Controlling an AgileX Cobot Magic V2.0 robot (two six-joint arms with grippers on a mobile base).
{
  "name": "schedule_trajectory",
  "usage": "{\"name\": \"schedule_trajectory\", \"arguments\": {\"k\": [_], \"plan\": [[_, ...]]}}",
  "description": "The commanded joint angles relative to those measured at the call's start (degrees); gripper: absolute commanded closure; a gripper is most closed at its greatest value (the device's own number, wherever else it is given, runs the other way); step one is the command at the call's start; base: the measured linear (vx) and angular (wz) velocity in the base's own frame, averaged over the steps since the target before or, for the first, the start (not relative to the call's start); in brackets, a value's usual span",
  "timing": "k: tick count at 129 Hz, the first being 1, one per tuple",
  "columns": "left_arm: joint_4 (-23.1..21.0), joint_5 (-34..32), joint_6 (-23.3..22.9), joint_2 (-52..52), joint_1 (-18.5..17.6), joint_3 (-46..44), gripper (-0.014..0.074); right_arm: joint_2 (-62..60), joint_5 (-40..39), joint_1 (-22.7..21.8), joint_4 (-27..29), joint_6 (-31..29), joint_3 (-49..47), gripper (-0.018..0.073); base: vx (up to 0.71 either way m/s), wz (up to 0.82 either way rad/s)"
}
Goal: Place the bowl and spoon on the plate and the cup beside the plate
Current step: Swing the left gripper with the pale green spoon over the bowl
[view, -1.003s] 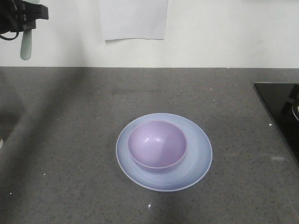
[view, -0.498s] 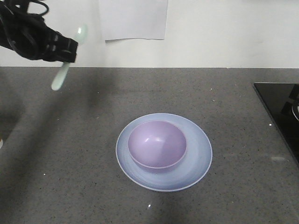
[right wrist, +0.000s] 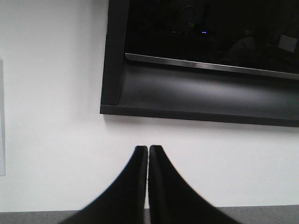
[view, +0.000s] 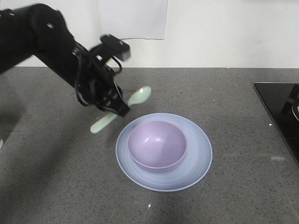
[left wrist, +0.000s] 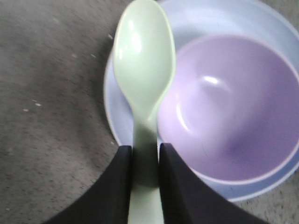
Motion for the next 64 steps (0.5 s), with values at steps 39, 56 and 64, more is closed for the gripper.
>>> {"name": "schedule_trajectory", "arguments": {"k": [39,56,64], "plan": [[4.3,3.7,-0.1,1.1,-8.1,-1.8,0.0587,-0.7,-2.4,-0.2,-2.9,0.2,-1.5,0.0564,0.00,0.00],[6.4,5.1,-0.3,1.9,-9.2,-1.8,0.0583,-0.7,-2.3,-0.2,-2.9,0.2,-1.5,0.0564,0.00,0.00],[6.3,5.0,-0.5,2.0,-9.5,-1.8,0.0582,-0.7,-2.3,-0.2,-2.9,0.2,-1.5,0.0563,0.00,0.00]]}}
